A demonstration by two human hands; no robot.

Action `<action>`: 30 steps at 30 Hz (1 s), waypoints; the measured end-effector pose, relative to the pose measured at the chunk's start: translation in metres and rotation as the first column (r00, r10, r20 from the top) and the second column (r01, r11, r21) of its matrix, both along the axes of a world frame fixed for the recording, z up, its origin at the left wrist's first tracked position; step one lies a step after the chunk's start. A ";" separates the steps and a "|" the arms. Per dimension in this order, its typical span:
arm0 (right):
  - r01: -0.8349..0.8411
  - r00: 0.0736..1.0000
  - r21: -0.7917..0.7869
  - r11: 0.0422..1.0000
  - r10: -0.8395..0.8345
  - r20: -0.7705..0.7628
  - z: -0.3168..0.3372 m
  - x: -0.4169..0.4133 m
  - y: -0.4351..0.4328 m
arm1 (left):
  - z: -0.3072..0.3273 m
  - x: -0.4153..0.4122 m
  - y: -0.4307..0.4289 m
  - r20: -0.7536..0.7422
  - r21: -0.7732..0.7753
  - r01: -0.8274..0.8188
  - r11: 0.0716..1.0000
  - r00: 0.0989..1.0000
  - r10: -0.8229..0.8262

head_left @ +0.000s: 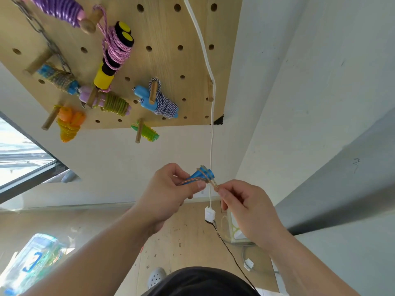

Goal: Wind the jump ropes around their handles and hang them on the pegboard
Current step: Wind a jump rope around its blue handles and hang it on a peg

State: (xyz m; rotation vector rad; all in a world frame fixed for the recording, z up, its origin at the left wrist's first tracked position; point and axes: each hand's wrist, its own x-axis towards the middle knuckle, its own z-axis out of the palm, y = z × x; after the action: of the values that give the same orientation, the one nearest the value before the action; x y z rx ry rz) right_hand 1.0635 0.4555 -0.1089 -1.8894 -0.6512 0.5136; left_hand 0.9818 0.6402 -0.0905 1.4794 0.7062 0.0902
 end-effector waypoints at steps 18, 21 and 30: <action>-0.760 0.608 -0.412 0.502 0.774 -0.177 -0.004 0.063 0.010 | 0.002 -0.032 -0.018 -0.200 0.329 0.529 0.782 0.848 -0.490; -0.751 0.574 -0.487 0.446 0.806 -0.148 -0.001 0.064 0.027 | -0.005 -0.033 -0.020 -0.278 0.437 0.566 0.699 0.824 -0.494; -0.514 0.692 -0.655 0.554 0.719 0.064 0.013 0.041 0.074 | -0.018 -0.015 0.008 -0.362 0.581 0.501 0.641 0.865 -0.348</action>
State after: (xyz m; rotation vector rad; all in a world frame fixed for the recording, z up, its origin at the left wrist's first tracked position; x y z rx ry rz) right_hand 1.1041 0.5297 -0.0959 -2.3287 -1.5932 0.9640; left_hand 0.9665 0.6477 -0.1086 2.3536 0.4838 -0.2216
